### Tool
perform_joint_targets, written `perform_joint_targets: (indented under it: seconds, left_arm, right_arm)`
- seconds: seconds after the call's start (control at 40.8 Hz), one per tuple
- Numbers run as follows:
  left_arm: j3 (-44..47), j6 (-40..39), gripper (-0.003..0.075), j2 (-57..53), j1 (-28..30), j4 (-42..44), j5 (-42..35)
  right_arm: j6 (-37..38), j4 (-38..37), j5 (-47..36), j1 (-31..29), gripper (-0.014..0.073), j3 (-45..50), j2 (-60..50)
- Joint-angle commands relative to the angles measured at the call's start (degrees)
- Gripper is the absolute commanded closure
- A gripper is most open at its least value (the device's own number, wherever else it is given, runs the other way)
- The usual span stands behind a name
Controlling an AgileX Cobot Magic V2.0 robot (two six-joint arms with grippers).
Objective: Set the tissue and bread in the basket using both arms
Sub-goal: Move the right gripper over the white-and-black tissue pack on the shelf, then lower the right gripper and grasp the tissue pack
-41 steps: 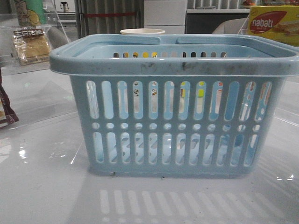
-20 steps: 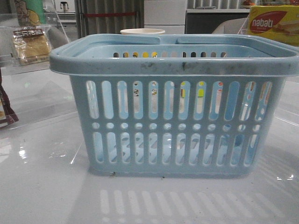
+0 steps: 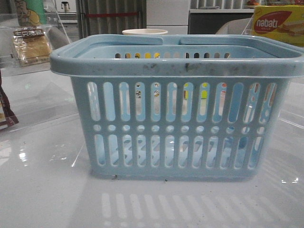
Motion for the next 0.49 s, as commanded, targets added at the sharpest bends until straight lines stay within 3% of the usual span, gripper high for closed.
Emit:
perform_joint_targets:
  seconds: [0.0, 0.466]
  left_arm:
    - [-2.02, -0.38, 0.0295, -0.01, 0.05, -0.25, -4.72]
    - [-2.02, -0.38, 0.0295, -0.01, 0.05, -0.25, -6.36]
  right_arm:
    - [-0.35, 0.38, -3.51, -0.3, 0.0044, -5.29, 1.99]
    - [-0.35, -0.86, -10.95, -0.3, 0.0062, -13.14, 13.59]
